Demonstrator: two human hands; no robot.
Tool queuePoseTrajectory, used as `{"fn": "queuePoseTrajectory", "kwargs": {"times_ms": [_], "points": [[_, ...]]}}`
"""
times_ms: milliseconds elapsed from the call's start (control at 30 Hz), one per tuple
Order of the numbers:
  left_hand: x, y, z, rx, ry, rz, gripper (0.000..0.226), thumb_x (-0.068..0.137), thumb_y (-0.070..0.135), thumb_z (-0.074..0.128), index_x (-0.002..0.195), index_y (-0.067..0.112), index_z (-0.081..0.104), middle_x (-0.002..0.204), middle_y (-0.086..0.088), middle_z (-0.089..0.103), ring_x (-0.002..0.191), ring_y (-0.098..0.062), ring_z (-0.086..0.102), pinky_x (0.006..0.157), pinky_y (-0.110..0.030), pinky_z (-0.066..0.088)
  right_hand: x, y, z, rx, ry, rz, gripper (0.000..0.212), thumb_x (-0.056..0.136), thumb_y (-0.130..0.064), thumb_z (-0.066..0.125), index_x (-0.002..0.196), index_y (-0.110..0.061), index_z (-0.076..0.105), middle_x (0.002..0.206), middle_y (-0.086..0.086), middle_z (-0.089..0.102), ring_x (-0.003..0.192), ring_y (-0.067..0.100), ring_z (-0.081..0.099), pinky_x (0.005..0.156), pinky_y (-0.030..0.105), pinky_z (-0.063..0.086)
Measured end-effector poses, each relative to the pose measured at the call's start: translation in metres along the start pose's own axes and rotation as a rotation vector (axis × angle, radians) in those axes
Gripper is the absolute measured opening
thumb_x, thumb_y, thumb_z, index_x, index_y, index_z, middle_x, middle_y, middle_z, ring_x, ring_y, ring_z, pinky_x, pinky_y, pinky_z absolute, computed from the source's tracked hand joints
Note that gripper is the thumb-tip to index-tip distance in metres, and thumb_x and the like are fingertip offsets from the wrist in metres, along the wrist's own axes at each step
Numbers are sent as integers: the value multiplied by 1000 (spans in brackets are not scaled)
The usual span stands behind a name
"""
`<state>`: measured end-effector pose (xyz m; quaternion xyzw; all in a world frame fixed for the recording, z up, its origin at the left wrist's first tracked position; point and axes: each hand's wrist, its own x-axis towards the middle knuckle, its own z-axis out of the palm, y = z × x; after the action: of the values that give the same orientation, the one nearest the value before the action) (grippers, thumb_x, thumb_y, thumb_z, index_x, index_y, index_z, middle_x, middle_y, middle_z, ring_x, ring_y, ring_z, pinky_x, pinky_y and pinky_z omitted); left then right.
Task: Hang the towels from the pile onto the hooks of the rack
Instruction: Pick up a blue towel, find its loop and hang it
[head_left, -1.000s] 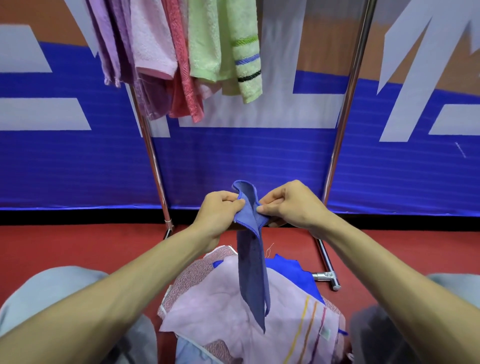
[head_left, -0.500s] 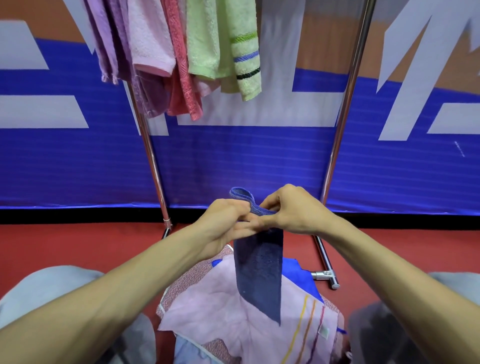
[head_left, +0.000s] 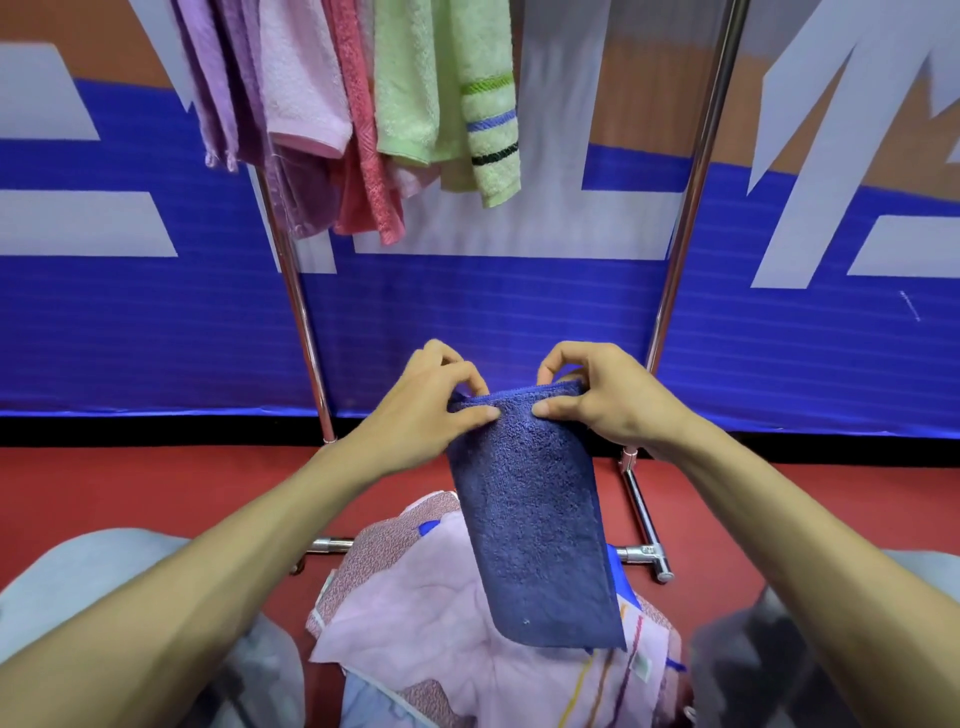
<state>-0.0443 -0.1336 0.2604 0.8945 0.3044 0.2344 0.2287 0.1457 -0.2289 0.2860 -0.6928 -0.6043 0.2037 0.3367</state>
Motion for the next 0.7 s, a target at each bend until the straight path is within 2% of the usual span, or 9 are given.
{"fn": "queuePoseTrajectory", "kwargs": {"times_ms": [100, 167, 233, 300, 400, 467, 567, 700], "points": [[1, 2, -5, -40, 10, 77, 19, 85, 31, 69, 80, 19, 54, 102, -1, 52, 101, -15, 52, 92, -28, 40, 0, -1, -5, 54, 6, -19, 20, 77, -15, 78, 75, -22, 60, 57, -13, 55, 52, 1, 44, 56, 18, 35], [0, 7, -6, -83, -28, 99, 23, 89, 30, 65, 80, 14, 51, 91, -2, 58, 84, -14, 54, 80, -27, 43, -2, -2, -9, 112, 1, -27, 20, 77, -11, 78, 74, -20, 60, 59, -13, 56, 56, 2, 47, 58, 16, 37], [-1, 10, -7, -105, -94, 77, 25, 89, 31, 65, 79, 15, 49, 73, 5, 57, 66, -11, 45, 67, -25, 39, -3, -2, -11, 118, 1, -21, 18, 76, -8, 78, 74, -17, 64, 64, -7, 58, 62, 7, 49, 63, 22, 40], [-3, 12, -7, -115, -130, 58, 27, 84, 32, 70, 74, 20, 48, 61, 11, 52, 58, -6, 37, 59, -21, 34, -2, -1, -11, 69, 0, -15, 16, 75, -5, 78, 73, -17, 68, 67, -4, 63, 65, 9, 53, 68, 27, 43], [-1, 12, -8, -117, -111, 27, 26, 75, 34, 78, 69, 21, 56, 58, 9, 57, 55, -4, 41, 57, -21, 35, -1, -1, -12, -32, -6, -4, 19, 74, -4, 77, 71, -22, 73, 77, -1, 74, 77, 14, 65, 80, 33, 50], [0, 13, -9, -121, -120, -10, 23, 71, 34, 82, 67, 19, 65, 62, 4, 65, 57, -3, 48, 59, -21, 39, -2, -1, -11, -119, -20, 11, 18, 75, -5, 77, 72, -23, 74, 81, 0, 75, 84, 16, 68, 81, 27, 50], [-2, 15, -9, -96, -199, -44, 14, 70, 30, 83, 69, 19, 74, 65, 8, 71, 60, 3, 58, 62, -15, 44, -3, -2, -7, -230, -31, 12, 18, 76, -6, 77, 74, -23, 74, 77, -2, 73, 75, 9, 63, 65, 6, 43], [-3, 15, -5, -94, -201, -74, 8, 71, 23, 83, 73, 20, 76, 68, 8, 71, 63, 1, 60, 67, -18, 47, -2, -2, -5, -279, 36, -28, 10, 78, -10, 75, 82, -19, 76, 65, -12, 64, 65, -2, 56, 61, 1, 37]]}}
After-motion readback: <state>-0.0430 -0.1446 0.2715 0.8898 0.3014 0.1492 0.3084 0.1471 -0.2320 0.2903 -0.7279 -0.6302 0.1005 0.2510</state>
